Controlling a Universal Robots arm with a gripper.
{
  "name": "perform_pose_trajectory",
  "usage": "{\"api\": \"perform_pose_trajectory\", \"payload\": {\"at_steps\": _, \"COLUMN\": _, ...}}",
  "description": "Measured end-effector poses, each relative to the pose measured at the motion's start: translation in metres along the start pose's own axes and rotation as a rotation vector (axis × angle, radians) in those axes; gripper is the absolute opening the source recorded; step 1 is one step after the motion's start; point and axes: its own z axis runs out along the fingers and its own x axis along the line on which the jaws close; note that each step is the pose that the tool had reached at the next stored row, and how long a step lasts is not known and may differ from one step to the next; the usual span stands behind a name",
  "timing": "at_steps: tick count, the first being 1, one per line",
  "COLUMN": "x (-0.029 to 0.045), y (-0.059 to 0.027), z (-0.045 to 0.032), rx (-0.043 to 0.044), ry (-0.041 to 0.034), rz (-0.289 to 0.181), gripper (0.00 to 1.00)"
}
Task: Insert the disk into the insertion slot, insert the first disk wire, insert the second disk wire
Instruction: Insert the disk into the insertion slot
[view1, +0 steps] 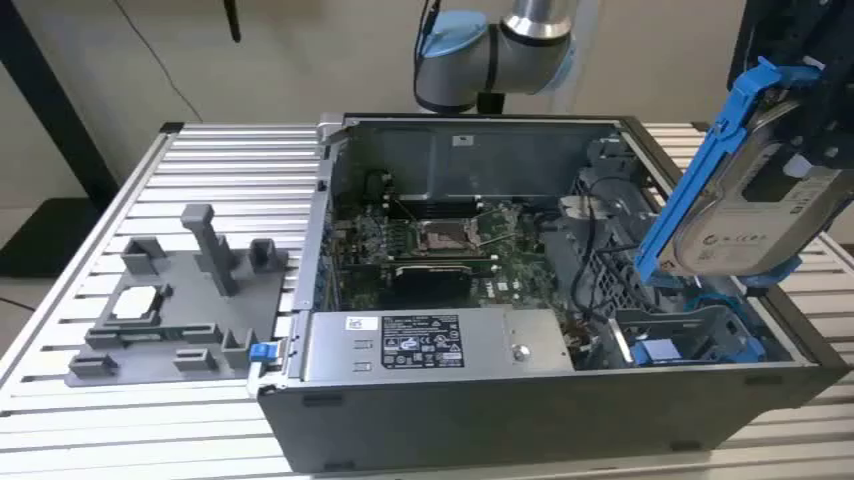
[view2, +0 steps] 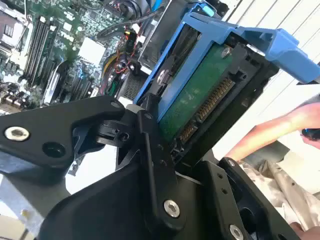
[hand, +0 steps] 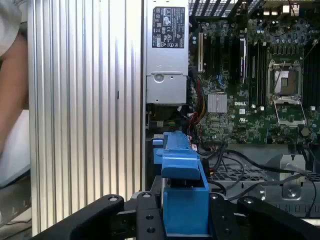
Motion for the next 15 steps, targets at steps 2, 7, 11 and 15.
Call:
{"api": "perform_pose_trajectory", "payload": {"at_steps": 2, "x": 0.0, "y": 0.0, "z": 0.0, "rx": 0.0, "ry": 0.0, "rz": 0.0, "gripper": 0.0}}
{"api": "perform_pose_trajectory", "payload": {"at_steps": 7, "x": 0.0, "y": 0.0, "z": 0.0011, "rx": 0.0, "ry": 0.0, "rz": 0.0, "gripper": 0.0}}
{"api": "perform_pose_trajectory", "payload": {"at_steps": 11, "x": 0.0, "y": -0.0007, "z": 0.0036, "rx": 0.0, "ry": 0.0, "rz": 0.0, "gripper": 0.0}}
{"api": "perform_pose_trajectory", "payload": {"at_steps": 15, "x": 0.0, "y": -0.0009, "z": 0.0045, "rx": 0.0, "ry": 0.0002, "rz": 0.0, "gripper": 0.0}}
